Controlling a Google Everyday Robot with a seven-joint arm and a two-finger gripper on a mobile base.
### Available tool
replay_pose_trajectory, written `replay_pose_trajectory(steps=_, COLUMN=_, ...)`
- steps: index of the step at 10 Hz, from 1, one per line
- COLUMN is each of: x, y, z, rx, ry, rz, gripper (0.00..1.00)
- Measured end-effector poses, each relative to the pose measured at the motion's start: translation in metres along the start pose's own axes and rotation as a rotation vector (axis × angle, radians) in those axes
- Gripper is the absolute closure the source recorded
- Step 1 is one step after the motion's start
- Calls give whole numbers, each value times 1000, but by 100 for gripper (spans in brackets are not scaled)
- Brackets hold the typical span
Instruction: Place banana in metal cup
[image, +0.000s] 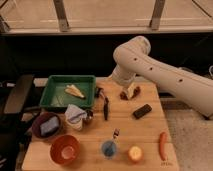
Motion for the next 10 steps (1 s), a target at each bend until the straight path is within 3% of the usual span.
replay_pose_trajectory(steps=3, x=4, y=-17, z=4, rx=14, ry=-31, rz=67, gripper=20)
replay_pose_trajectory(steps=7, x=14, y=-92, z=40, rx=47, ry=-155, rz=255, gripper=20)
replay_pose_trajectory(steps=10, x=9, y=-136, z=60, rx=55, ry=-203, rz=356, gripper=20)
